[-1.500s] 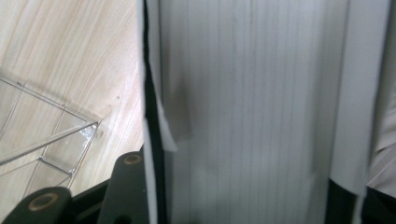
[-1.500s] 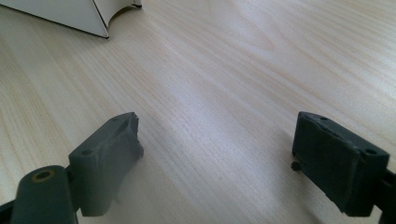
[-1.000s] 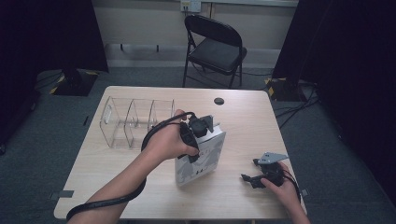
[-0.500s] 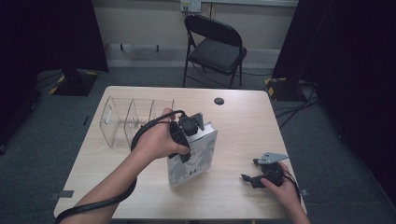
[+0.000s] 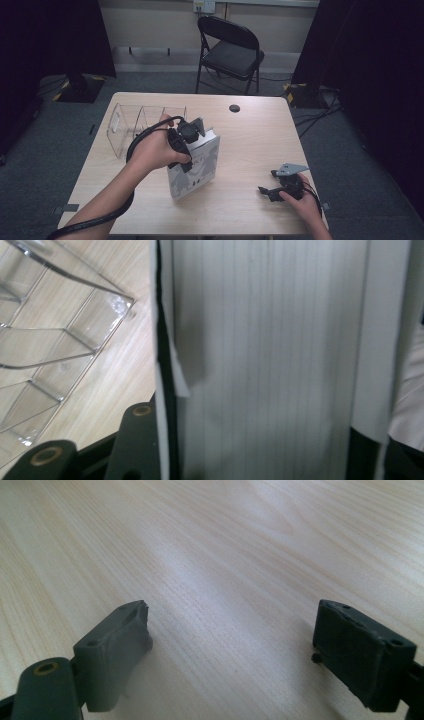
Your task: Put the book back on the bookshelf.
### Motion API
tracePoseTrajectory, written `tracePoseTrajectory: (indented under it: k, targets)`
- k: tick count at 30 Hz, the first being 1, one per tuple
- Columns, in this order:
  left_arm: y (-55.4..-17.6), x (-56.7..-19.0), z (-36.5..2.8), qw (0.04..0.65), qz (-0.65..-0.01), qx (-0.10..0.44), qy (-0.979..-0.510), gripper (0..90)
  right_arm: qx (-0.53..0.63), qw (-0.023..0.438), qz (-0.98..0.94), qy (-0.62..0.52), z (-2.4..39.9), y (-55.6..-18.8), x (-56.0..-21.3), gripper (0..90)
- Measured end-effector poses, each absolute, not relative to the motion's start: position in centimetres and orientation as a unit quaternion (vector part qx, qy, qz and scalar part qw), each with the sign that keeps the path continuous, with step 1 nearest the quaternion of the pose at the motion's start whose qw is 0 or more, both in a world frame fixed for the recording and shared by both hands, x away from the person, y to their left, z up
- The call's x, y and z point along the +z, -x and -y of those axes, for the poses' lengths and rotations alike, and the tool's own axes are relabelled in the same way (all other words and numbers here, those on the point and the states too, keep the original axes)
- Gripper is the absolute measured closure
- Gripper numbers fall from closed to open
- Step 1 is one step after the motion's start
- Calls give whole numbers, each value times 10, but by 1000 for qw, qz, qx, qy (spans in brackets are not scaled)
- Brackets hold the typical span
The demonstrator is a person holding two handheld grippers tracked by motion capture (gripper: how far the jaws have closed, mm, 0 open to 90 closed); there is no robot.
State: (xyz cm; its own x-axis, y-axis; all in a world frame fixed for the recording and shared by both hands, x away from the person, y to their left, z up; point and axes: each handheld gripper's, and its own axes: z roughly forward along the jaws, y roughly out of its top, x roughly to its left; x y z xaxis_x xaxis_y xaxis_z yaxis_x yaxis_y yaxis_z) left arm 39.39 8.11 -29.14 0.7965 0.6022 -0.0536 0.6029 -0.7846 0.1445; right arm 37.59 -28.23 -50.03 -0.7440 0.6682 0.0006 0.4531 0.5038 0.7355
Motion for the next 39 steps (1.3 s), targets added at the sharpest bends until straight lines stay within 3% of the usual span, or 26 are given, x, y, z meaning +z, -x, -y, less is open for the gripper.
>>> tracePoseTrajectory:
  k: [39]
  targets:
    - [-393, -283, -133, 69, -394, -1, -917, 527, 375, 143, -855, -328, 282, -376, -500, 137]
